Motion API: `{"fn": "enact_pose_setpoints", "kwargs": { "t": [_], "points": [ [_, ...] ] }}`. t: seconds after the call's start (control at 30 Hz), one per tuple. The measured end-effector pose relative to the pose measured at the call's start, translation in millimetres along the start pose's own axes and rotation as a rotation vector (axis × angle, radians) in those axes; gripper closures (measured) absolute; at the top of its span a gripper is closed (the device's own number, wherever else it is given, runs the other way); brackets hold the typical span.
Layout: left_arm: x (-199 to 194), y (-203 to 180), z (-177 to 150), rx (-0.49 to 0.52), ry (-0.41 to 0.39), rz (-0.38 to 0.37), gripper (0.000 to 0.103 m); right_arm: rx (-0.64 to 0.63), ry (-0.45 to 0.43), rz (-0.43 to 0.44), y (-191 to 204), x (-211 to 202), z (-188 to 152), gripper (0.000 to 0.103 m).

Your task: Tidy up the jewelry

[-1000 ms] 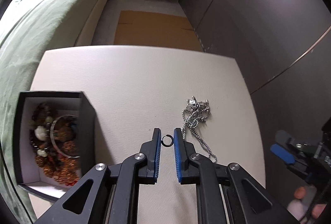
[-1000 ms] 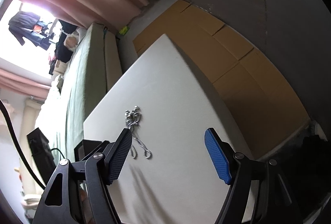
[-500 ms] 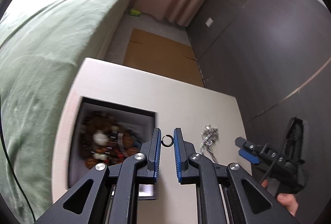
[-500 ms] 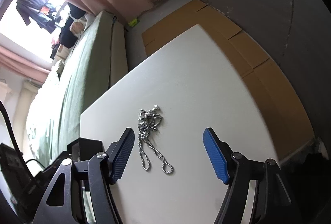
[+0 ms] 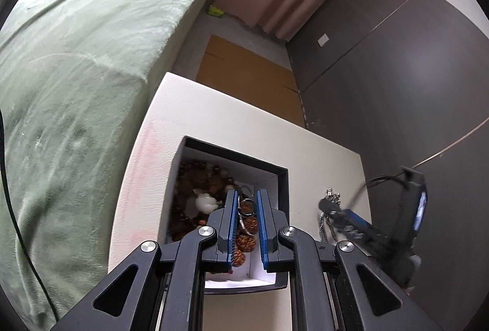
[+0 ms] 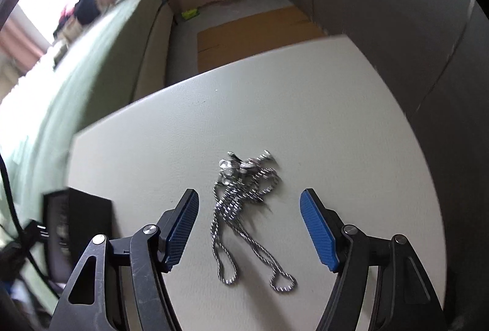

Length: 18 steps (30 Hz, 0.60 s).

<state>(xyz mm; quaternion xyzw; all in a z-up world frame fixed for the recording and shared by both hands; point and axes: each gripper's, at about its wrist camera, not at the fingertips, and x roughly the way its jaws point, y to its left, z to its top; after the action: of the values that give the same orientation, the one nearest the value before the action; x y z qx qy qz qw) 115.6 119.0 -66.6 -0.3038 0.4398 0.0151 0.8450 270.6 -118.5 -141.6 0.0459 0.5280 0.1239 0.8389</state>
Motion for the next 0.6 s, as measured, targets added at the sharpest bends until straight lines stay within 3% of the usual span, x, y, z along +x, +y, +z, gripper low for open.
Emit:
{"fn": "enact_pose_setpoints", "kwargs": {
  "t": [0.03,0.07,0.1,0.17,0.33,0.4,0.53,0.6],
  "points": [
    [-1,2,0,-0.003,0.004,-0.008,0.09,-0.04,-0.011,-0.042,9,2,-1,0.036],
    [-2,2,1,-0.009,0.007,-0.028,0.09,-0.082,-0.022,-0.094,17,4,-3,0.047],
    [-4,3,1,-0.011,0.009,-0.043,0.09,-0.131,-0.033,-0.16,26,6,-6,0.064],
    [-8,2,2,-0.012,0.011,-0.067,0.09,-0.156,-0.049,-0.131,32,2,-7,0.091],
    [-13,7,2,-0.035,0.035,-0.098,0.087,-0.091,-0.034,-0.054,12,-10,-8,0.092],
    [-19,12,3,-0.055,0.026,-0.108,0.076,-0.06,-0.059,-0.016,3,-25,-8,0.092],
    [-33,18,6,-0.084,-0.02,-0.121,0.044,-0.052,-0.128,0.019,0,-61,-8,0.092],
    [-40,20,7,-0.085,-0.033,-0.125,0.043,-0.056,-0.158,0.049,2,-79,-8,0.092]
  ]
}}
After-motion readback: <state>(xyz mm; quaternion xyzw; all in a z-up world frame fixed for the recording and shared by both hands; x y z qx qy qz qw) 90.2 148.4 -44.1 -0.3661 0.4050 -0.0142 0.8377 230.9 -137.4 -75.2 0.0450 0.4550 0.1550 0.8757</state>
